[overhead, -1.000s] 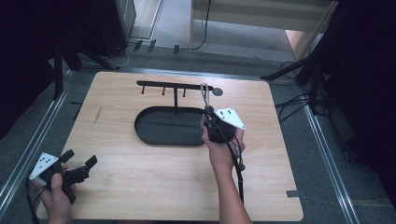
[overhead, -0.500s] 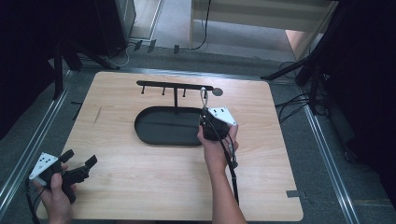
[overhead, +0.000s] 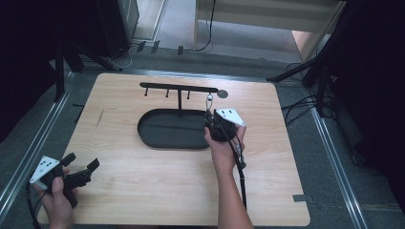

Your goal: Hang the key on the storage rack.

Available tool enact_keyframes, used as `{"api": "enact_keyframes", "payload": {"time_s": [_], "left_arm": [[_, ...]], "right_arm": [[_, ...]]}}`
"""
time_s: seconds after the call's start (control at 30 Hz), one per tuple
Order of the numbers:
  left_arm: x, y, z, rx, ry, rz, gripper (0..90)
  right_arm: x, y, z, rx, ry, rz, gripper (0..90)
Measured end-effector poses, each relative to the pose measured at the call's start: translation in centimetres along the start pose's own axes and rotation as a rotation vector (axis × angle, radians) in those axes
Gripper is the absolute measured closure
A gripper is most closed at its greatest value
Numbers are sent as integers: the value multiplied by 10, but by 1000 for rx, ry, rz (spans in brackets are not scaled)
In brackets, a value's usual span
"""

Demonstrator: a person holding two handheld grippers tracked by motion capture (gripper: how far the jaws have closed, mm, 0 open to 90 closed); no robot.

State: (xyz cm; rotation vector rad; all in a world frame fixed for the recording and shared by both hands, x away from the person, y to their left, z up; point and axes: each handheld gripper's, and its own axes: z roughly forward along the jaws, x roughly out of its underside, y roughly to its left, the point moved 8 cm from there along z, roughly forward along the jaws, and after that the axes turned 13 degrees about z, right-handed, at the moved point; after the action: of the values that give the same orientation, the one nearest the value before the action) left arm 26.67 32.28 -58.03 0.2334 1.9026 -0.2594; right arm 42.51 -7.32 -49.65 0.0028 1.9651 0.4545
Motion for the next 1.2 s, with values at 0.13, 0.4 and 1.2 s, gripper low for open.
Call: {"api": "enact_keyframes", "payload": {"time_s": [0.13,0.4,1.2], "left_arm": [[0,0,0,0,-1,-2,0],[0,0,0,0,-1,-2,0],[0,0,0,-1,2,8,0]], "right_arm": [[-2,-6,-4,-2,-16,-26,555],[-4,-31,-22,58,-5,-41,187],[8,-110,-97,85,-1,-15,0]]}}
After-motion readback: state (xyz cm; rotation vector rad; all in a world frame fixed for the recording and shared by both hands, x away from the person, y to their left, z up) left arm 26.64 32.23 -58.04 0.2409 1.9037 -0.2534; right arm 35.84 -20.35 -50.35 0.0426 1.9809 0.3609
